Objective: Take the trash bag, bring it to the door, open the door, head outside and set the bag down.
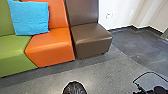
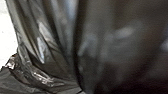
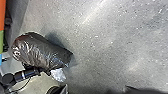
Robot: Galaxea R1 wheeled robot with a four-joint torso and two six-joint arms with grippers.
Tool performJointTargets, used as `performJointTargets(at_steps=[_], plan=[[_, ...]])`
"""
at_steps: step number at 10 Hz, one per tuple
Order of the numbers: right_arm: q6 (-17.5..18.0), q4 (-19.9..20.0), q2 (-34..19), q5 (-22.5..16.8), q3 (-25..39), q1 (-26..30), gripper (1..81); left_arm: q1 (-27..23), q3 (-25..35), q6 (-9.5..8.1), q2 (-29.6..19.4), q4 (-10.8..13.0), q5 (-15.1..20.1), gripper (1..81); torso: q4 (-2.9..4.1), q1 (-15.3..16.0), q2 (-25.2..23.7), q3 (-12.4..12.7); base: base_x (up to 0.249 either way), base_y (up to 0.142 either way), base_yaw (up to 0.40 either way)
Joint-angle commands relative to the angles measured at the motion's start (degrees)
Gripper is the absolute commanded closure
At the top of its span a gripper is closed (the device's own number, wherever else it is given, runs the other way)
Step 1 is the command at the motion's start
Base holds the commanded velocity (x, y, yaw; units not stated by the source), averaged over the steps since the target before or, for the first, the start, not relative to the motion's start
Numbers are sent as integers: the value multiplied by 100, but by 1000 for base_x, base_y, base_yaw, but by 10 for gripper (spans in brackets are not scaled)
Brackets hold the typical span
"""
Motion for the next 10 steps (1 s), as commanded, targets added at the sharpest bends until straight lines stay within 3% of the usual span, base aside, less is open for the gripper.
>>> performJointTargets(at_steps=[1, 2, 3, 4, 6, 9, 10], plan=[[5, 176, -285, -458, 107, 556, 10, -355, -46, -6, -30, 376, 238, 811, 0, 0, 0, 0, 0, 0, 0], [5, 184, -285, -458, 98, 556, 10, -329, -38, -6, -47, 387, 238, 811, 0, 0, 0, 0, 0, 0, 0], [5, 193, -285, -458, 80, 556, 10, -321, -29, -6, -56, 396, 247, 811, 0, -369, 573, 0, 0, 0, 0], [5, 193, -285, -458, 72, 556, 10, -294, -29, 11, -65, 413, 255, 811, 0, -371, 579, 0, 0, 0, 0], [5, 193, -294, -449, 80, 556, 10, -285, -20, 222, -117, 413, 255, 811, 0, -498, 785, 0, 0, 0, 0], [5, 193, -347, -414, 142, 504, 10, -294, 32, 240, -161, 422, 282, 811, 0, -867, 1392, -2, 0, 0, 0], [5, 184, -355, -396, 133, 460, 10, -294, 94, 240, -179, 431, 282, 811, 0, -994, 1596, 353, 0, 0, 0]])
